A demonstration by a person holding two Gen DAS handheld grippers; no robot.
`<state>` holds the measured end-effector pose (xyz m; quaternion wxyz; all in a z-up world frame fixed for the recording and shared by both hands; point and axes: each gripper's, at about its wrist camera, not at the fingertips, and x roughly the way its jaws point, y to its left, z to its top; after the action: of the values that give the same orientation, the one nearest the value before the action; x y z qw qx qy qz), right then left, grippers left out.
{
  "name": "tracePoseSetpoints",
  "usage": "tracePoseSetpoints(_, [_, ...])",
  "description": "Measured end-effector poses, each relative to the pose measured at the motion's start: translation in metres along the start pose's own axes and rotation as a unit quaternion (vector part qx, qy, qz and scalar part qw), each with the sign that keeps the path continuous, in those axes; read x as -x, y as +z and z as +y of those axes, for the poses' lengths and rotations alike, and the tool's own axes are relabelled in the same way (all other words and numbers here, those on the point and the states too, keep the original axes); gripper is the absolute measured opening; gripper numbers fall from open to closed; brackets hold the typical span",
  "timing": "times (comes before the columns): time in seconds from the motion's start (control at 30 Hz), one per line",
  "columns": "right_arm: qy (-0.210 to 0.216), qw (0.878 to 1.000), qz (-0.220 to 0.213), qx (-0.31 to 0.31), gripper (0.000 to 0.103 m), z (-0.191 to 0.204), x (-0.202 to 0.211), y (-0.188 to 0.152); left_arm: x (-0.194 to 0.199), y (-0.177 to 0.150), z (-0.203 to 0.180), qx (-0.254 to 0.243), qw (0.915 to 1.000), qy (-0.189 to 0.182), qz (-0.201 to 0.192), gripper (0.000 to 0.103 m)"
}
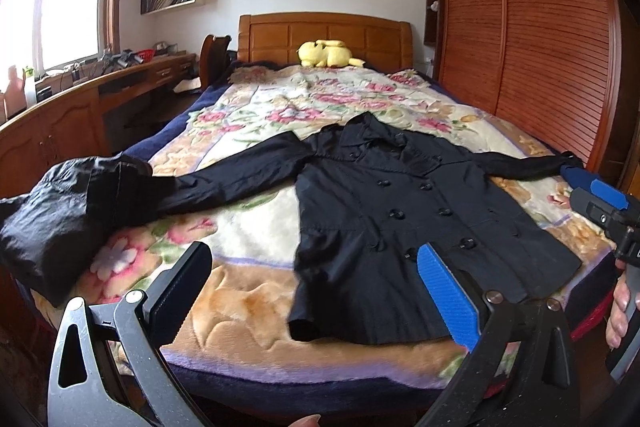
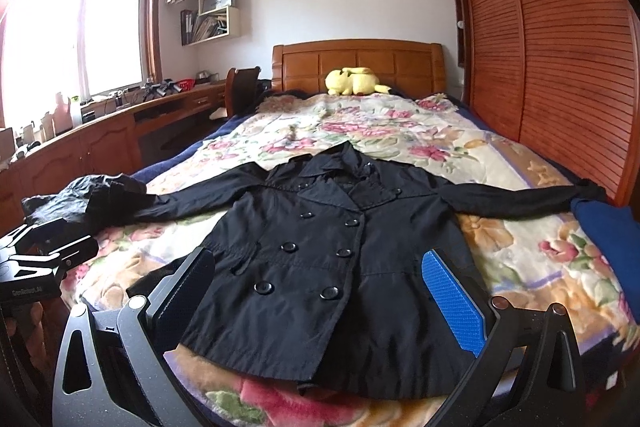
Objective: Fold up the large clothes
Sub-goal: 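Move the left tool toward the cuff of the coat sleeve nearest it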
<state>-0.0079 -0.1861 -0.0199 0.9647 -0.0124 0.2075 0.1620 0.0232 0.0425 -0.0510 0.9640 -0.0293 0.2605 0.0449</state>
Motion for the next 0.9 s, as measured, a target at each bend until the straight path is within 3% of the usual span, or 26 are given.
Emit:
tracePoseSetpoints(0.53, [0.022, 0.998, 0.037, 0.038, 0.103, 0.019, -0.062, -0.001, -0.031, -0.024, 0.075, 0.02, 0.998, 0.048, 0.035, 0.103])
tracePoseSetpoints(0.7, [0.013, 0.994, 0.078, 0.078, 0.103, 0.026, -0.108, -0.013, -0.05, -0.028, 0.105, 0.028, 0.9962, 0.065, 0.051, 0.103])
tracePoseSetpoints(0.9, [0.024, 0.989, 0.125, 0.075, 0.103, 0.021, -0.142, -0.022, -0.072, -0.031, 0.144, 0.033, 0.9938, 0.076, 0.074, 0.103])
